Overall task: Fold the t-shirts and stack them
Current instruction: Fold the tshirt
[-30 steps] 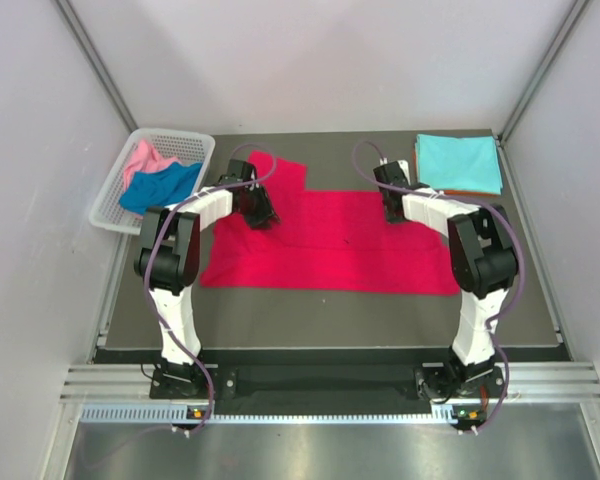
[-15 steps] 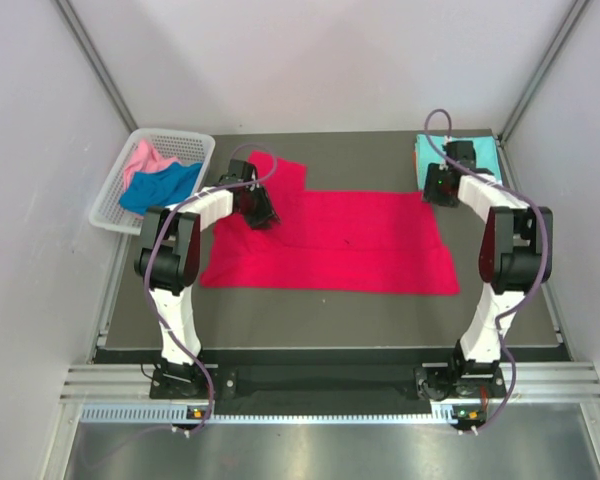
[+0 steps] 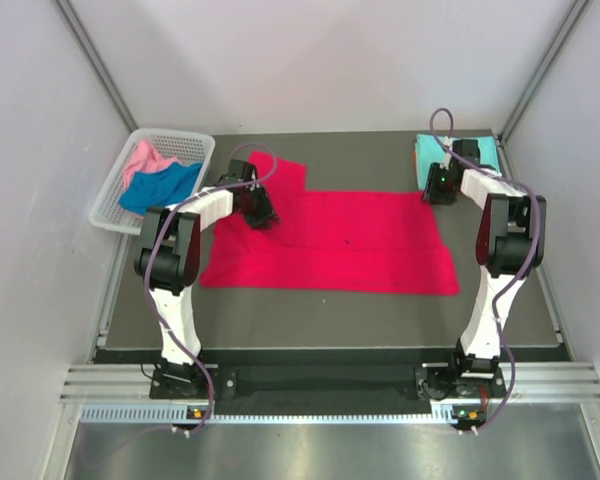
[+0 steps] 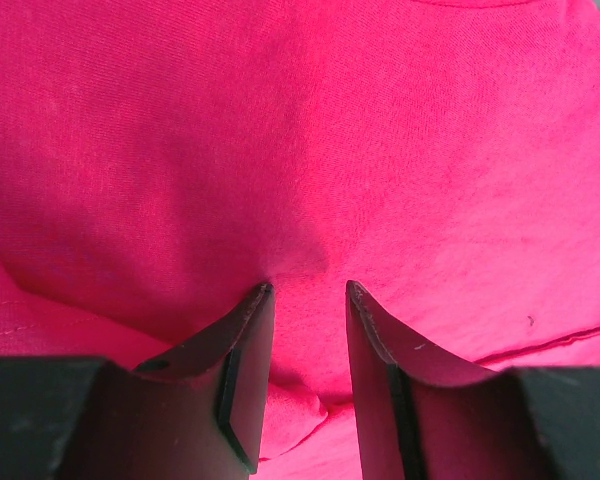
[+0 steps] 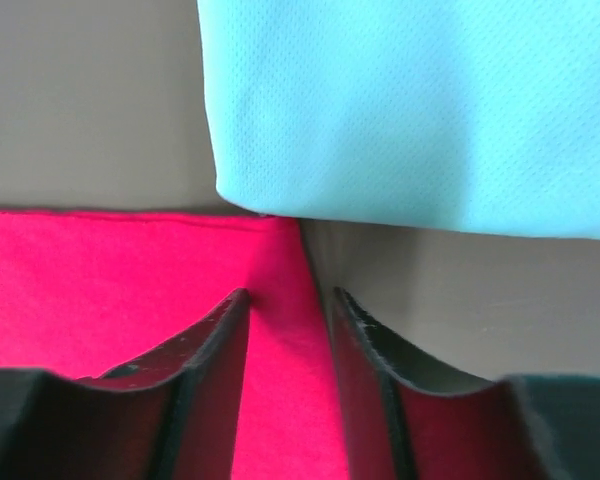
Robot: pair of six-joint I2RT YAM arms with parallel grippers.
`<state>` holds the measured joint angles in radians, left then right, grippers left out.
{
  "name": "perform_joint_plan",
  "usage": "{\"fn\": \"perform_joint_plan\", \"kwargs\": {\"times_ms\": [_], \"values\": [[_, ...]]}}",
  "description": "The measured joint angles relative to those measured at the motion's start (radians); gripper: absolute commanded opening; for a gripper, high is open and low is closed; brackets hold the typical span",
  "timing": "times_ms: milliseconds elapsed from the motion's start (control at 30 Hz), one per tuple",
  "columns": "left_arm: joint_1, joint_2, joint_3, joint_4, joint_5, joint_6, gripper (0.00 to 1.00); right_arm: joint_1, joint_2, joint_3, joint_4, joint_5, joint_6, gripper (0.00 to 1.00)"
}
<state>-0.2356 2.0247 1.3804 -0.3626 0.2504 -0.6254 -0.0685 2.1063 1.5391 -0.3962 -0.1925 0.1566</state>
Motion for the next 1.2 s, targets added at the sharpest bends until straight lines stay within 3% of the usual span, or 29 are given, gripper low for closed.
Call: {"fn": "perform_joint_plan", "kwargs": {"times_ms": [67,167,267,433,667,800,1000,1200], "values": [[0.0,0.0,0.0,0.0,0.0,0.0,0.4,0.0,0.0,0.0,-0.002,-0.003,-0.005,0.17],[0.0,0.0,0.0,0.0,0.002,0.0,0.4,0.007,0.0,0.0,-0.005,0.012,-0.008,0.05],[0.0,0.0,0.0,0.0,0.004,0.0,0.4,0.018,0.0,-0.002,-0.008,0.053,-0.005,0.0],[0.0,0.001,0.0,0.001,0.006,0.0,0.4,0.116,-0.043,-0.044,-0.01,0.226,0.02,0.0],[0.0,0.007,0.009,-0.004,0.009,0.0,0.4,0.36,-0.122,-0.124,-0.012,0.462,0.061,0.0],[0.0,0.007,0.009,-0.004,0.01,0.0,0.4,0.419,-0.123,-0.132,-0.013,0.56,0.07,0.0],[0.0,0.007,0.009,-0.004,0.01,0.0,0.4,0.435,-0.132,-0.206,0.01,0.59,0.074,0.11],[-0.001,0.007,0.009,-0.004,0.006,0.0,0.4,0.441,-0.167,-0.216,0.01,0.505,0.045,0.23]]}}
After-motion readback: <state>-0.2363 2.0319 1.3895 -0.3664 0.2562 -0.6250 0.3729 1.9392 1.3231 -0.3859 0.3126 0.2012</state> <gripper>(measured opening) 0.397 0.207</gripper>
